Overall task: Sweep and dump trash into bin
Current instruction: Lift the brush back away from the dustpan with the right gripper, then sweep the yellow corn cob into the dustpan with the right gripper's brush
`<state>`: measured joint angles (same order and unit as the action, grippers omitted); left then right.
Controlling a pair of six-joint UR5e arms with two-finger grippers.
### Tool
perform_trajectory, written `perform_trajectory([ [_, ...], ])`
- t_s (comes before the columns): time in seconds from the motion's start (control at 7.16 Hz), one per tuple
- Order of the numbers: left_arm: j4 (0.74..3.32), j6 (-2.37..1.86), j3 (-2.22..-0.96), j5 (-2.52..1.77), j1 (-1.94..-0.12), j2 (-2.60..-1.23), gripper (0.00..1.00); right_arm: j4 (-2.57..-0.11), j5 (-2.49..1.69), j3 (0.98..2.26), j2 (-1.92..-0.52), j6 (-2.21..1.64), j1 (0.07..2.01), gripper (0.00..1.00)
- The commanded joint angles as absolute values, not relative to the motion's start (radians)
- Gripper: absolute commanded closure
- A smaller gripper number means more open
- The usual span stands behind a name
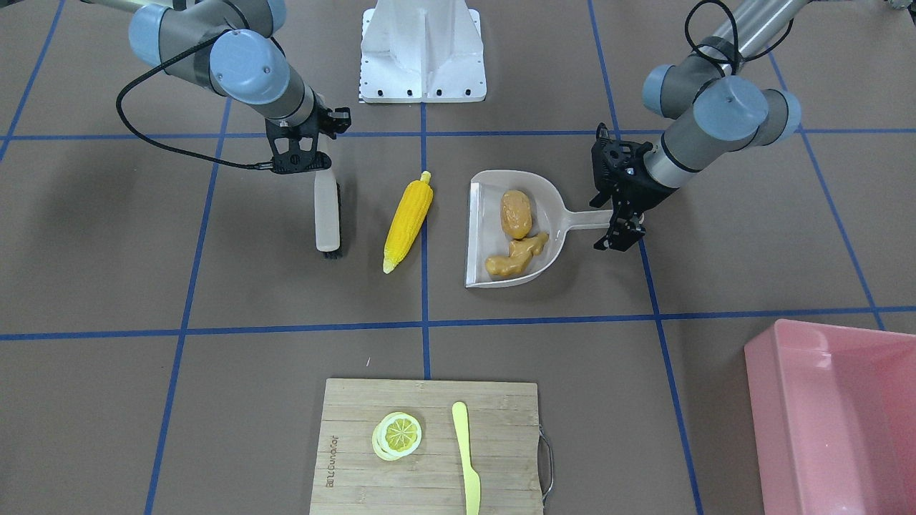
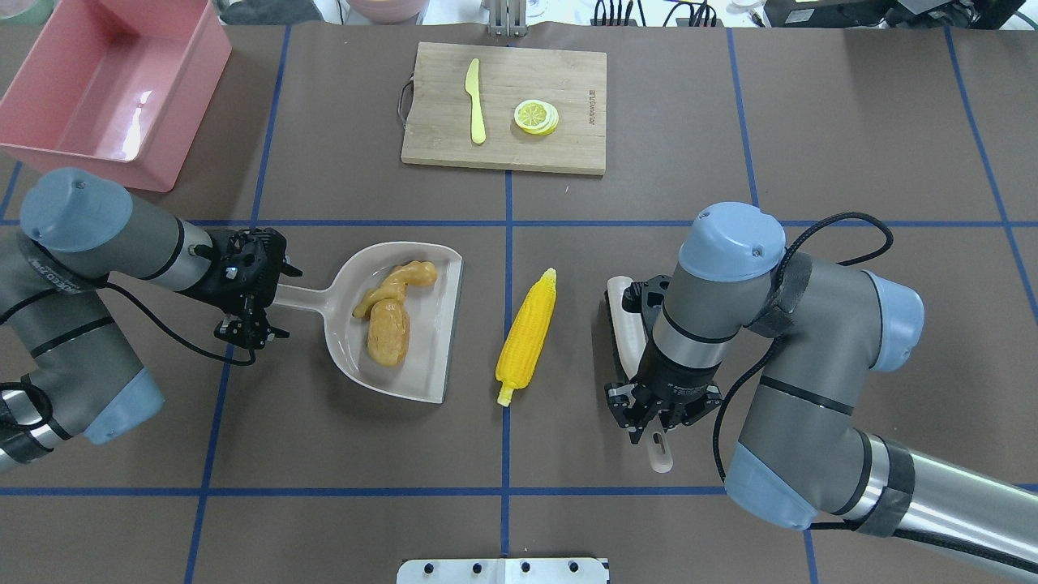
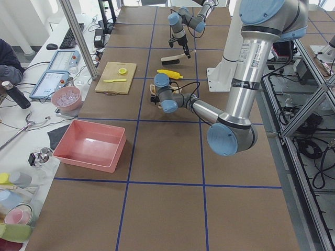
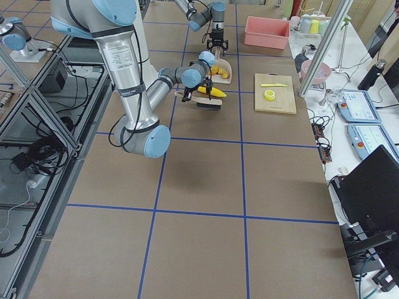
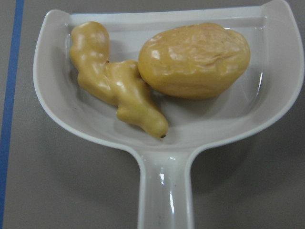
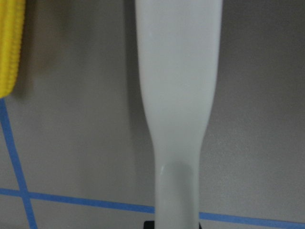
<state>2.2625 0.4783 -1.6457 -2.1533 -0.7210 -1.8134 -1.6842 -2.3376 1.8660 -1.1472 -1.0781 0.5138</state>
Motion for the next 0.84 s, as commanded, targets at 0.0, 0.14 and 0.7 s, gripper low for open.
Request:
perform_trajectory([
  [0.0,2.264,0.477,-1.649,-2.155,-0.722,-1.812,0.07,-1.681,-2.336,1.766,-1.05,-1.081,0.518,1.0],
  [0.14,2.263,0.476,-1.652,-2.155,-0.724,-1.812,0.07,-1.66,-2.321,1.717,-1.002,-1.084,0.512,1.0],
  [0.7,2.263,0.428,-1.66,-2.163,-0.724,-1.801,0.07,-1.426,-2.29,1.654,-0.963,-1.276,0.472,1.0],
])
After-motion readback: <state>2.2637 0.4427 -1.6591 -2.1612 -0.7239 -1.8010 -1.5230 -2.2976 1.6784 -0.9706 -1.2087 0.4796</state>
